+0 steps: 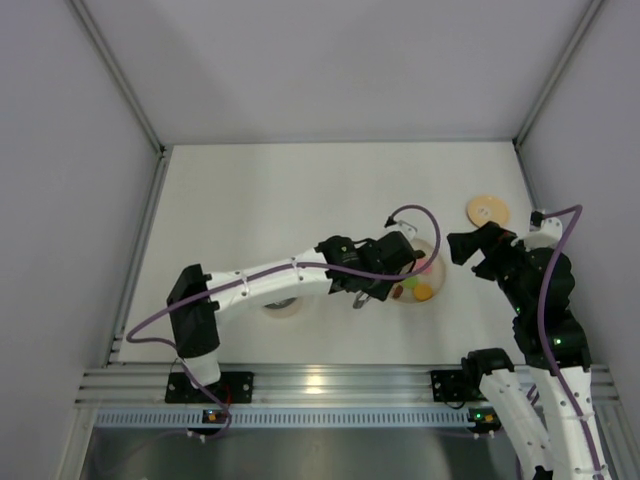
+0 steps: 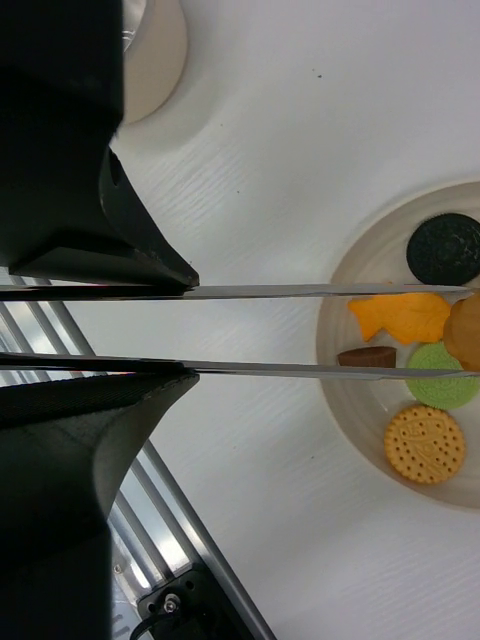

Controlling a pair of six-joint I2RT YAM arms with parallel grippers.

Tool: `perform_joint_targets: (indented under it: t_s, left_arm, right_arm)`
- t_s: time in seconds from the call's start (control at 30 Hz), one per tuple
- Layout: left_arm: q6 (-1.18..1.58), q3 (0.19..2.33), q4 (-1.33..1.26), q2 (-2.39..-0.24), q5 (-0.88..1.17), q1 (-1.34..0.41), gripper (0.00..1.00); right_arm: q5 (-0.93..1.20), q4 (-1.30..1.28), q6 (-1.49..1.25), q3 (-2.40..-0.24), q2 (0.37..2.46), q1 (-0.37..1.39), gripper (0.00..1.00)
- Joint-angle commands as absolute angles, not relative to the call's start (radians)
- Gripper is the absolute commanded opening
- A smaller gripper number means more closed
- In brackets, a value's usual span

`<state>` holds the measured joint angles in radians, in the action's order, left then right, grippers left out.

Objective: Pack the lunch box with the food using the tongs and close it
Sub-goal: Pick up the fake food from the plate, then place the fake food in the packing box.

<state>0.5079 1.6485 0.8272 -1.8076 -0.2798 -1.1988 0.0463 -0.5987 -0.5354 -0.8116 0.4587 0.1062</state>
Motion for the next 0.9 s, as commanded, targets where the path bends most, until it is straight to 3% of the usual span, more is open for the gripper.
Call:
perform_joint_targets:
  t_s: [0.0, 0.53, 0.87]
  left_arm:
    - [0.567, 1.571, 0.818, -1.669, -0.35, -1.203, 0.24]
    - [0.814, 1.23, 1.074, -1.166, -0.495, -1.203, 0.25]
    - [0.951, 1.12, 1.216, -0.985, -0.523, -1.203, 0.25]
  right_arm:
    - [0.055, -0.565, -0.545, -0.798, 0.463, 0.094, 0.96]
    - [0.104, -0.5, -0.566, -0.761, 0.505, 0.094, 0.96]
    - [0.126, -0.454, -0.588, -0.723, 0.518, 0.094, 0.95]
